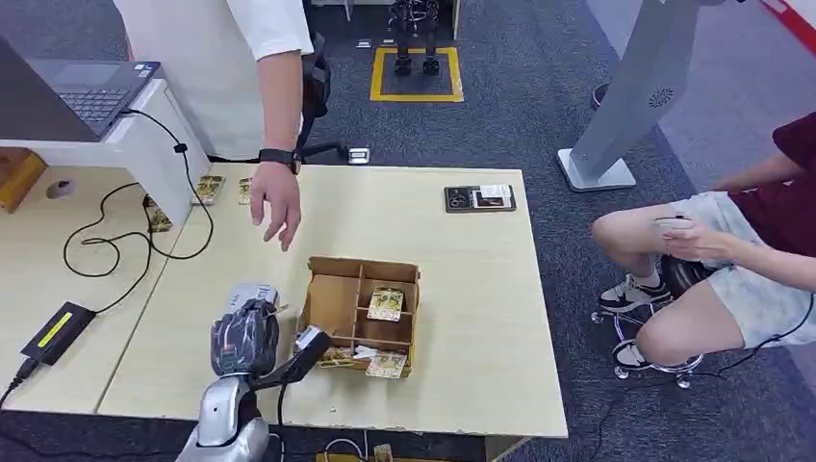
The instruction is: Pass the card to the sensor for recognition and then transmit it.
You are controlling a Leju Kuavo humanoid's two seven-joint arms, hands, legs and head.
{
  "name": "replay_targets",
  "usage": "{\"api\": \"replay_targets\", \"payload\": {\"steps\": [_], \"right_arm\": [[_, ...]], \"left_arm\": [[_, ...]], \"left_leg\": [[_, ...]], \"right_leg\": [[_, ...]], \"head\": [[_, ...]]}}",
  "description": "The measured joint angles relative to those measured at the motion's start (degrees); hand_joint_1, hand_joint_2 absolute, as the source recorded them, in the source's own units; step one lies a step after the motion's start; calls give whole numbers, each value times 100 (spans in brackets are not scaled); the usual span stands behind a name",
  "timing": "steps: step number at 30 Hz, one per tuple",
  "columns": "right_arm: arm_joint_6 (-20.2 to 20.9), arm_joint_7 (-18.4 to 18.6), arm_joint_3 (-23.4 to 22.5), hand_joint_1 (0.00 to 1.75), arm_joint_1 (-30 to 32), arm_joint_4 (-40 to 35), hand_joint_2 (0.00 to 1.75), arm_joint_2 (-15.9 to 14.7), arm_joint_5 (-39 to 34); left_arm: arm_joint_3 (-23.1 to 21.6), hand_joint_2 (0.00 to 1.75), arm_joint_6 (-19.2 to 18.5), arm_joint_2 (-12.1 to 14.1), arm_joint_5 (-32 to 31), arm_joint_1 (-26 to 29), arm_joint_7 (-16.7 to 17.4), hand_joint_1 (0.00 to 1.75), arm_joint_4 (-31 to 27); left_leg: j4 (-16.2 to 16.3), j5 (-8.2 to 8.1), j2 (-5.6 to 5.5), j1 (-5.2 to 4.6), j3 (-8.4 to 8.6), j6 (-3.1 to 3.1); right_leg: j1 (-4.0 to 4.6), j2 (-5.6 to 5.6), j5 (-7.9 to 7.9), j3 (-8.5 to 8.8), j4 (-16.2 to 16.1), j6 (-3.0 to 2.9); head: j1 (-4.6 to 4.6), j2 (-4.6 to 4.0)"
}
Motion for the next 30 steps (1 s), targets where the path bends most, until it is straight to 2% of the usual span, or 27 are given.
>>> {"api": "replay_targets", "payload": {"steps": [3,6,9,11,12,14,17,30], "right_arm": [[-18,-11,2,0,19,0,175,0,-20],[-39,-20,2,0,21,0,175,0,-17],[-57,-28,11,0,23,2,175,0,-4],[-81,-31,28,0,22,2,175,0,15],[-94,-31,39,0,19,4,175,0,15],[-109,-33,68,0,17,9,175,0,17],[-114,-33,98,0,14,11,175,0,17],[-155,17,199,0,-17,109,175,0,114]], "left_arm": [[2,175,267,-22,228,118,-448,175,-211],[215,175,342,-247,366,179,-1410,175,-621],[711,175,350,-589,653,176,-2435,175,-1098],[1050,175,357,-827,862,103,-2950,175,-1369],[1172,175,357,-927,954,55,-3096,175,-1469],[1335,175,359,-1045,1098,-42,-3255,175,-1643],[1414,175,359,-1148,1164,-156,-3314,175,-1832],[1613,175,357,-1198,1199,-311,-3618,175,-2057]], "left_leg": [[0,2,-1,0,-3,0],[0,6,-8,0,-13,6],[1,5,-6,-1,-12,6],[1,5,-6,-1,-12,6],[1,5,-6,-1,-11,6],[1,7,-6,0,-11,6],[1,8,-6,0,-11,6],[1,8,-4,0,-11,6]], "right_leg": [[0,2,2,-7,0,-3],[0,-9,2,-7,0,-3],[0,-6,2,-8,-1,-3],[0,-7,2,-10,-1,-3],[0,-7,2,-10,-1,-3],[0,-7,2,-10,0,-3],[0,-7,3,-8,1,-3],[0,-5,2,-11,1,-3]], "head": [[-4,0],[-2,0],[-2,0],[-2,0],[-4,0],[-4,0],[-4,0],[-4,0]]}}
